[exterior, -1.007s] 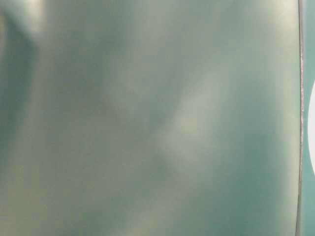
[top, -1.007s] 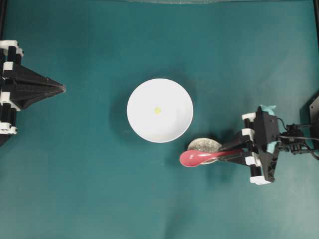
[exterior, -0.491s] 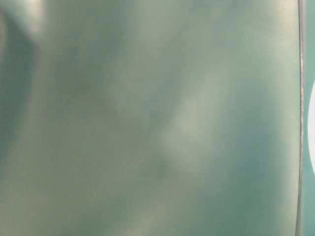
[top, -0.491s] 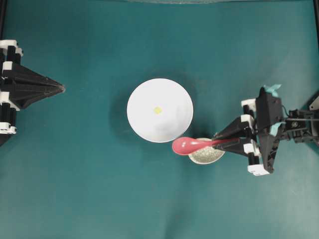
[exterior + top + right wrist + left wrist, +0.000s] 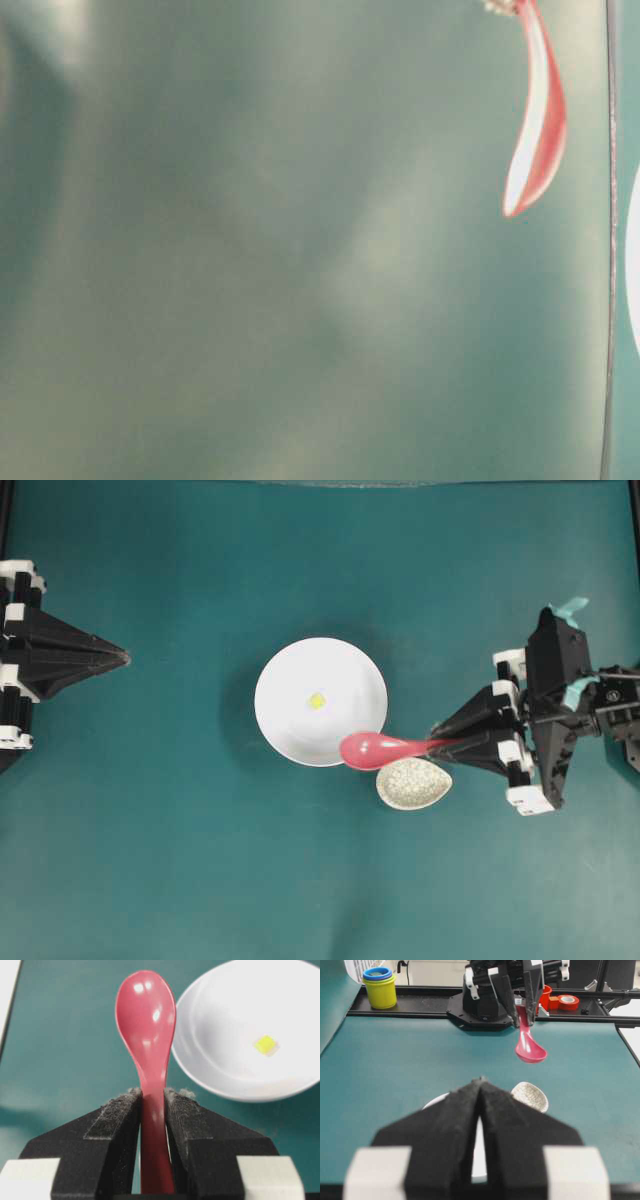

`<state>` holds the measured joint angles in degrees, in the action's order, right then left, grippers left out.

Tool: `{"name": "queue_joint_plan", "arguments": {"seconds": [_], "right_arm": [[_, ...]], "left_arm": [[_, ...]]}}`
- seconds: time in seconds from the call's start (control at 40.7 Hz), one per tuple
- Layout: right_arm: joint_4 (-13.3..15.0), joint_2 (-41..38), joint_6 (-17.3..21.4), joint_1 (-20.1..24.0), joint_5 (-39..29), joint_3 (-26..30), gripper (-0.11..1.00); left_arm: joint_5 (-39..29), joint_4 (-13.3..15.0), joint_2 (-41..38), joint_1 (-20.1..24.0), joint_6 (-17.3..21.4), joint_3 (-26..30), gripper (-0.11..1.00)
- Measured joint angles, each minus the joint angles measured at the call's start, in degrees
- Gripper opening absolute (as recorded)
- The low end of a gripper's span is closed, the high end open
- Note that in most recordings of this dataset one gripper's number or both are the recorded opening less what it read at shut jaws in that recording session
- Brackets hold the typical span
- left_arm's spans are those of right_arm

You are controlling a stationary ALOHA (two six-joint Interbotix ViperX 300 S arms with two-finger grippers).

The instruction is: Scoop the yellow hexagonal prism block from the bowl with a spoon using the right arm.

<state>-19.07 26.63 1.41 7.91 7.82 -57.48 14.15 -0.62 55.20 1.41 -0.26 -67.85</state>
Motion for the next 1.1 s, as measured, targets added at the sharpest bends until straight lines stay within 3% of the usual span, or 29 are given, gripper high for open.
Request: {"name": "queue_joint_plan", "arguments": {"seconds": [0.27, 0.516, 0.933, 1.105], "right_arm": [[0.0, 0.0, 2.8, -6.0, -4.7, 3.0, 0.23], [0.0, -0.5, 5.1, -13.1, -14.5, 5.6, 0.23], [0.6, -7.8, 5.2, -13.8, -27.4, 14.7, 0.23], [3.3, -9.7, 5.2, -14.5, -31.3, 17.5, 0.23]], "left_arm": [[-0.1, 0.0, 0.1, 0.0, -0.5, 0.0, -0.01], [-0.3, 0.0, -0.4, 0.1, -0.6, 0.0, -0.01], [-0.3, 0.0, -0.4, 0.1, -0.6, 0.0, -0.01], [-0.3, 0.0, -0.4, 0.0, -0.6, 0.0, -0.01]]}}
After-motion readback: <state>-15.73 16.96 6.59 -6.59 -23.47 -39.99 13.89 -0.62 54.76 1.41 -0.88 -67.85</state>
